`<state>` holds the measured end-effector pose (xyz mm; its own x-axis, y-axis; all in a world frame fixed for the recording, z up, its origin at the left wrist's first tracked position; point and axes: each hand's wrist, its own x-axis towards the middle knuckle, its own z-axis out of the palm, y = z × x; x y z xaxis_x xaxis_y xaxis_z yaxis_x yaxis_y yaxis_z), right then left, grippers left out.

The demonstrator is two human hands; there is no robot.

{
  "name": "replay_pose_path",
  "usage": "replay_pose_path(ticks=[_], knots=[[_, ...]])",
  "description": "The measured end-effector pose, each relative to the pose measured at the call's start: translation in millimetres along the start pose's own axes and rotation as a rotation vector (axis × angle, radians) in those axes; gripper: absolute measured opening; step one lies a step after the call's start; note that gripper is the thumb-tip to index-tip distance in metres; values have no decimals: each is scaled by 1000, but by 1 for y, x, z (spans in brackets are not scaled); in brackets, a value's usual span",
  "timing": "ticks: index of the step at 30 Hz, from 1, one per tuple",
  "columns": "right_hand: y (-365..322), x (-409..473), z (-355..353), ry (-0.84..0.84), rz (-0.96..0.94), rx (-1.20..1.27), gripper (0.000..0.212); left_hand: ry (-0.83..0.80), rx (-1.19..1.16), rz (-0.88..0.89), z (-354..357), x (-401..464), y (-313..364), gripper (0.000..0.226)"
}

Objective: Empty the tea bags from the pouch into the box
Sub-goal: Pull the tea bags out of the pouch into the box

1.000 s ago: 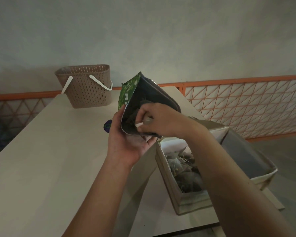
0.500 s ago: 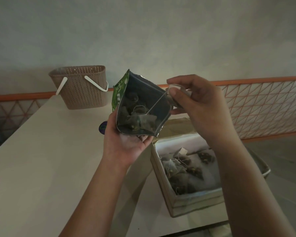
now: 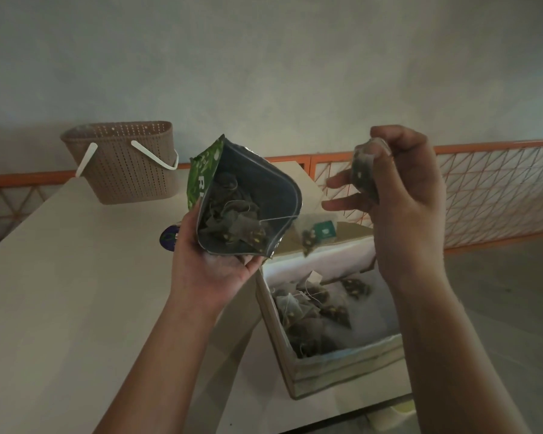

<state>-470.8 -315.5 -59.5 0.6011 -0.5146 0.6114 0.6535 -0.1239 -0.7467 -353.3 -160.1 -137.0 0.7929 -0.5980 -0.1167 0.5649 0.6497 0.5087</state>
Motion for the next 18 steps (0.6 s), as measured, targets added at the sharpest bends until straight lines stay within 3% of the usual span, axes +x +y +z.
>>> replay_pose_path(ticks=[3,7,9,11,16,18], knots=[[8,-8,-13,-11,67,-105,9,5,19,12,2,0,0,48],[27,-23,-20,-194,260,-410,14,21,28,11,3,0,0,48],[38,-30,-15,-220,240,-583,12,29,8,-1,3,0,-1,50],[45,-33,-7,-223,213,-606,7,41,9,0,3,1,-2,53],[62,-35,15,-242,74,-887,30,63,47,38,6,0,-4,49],[66,-33,22,-204,20,-1019,23,68,31,36,6,-1,-4,48]])
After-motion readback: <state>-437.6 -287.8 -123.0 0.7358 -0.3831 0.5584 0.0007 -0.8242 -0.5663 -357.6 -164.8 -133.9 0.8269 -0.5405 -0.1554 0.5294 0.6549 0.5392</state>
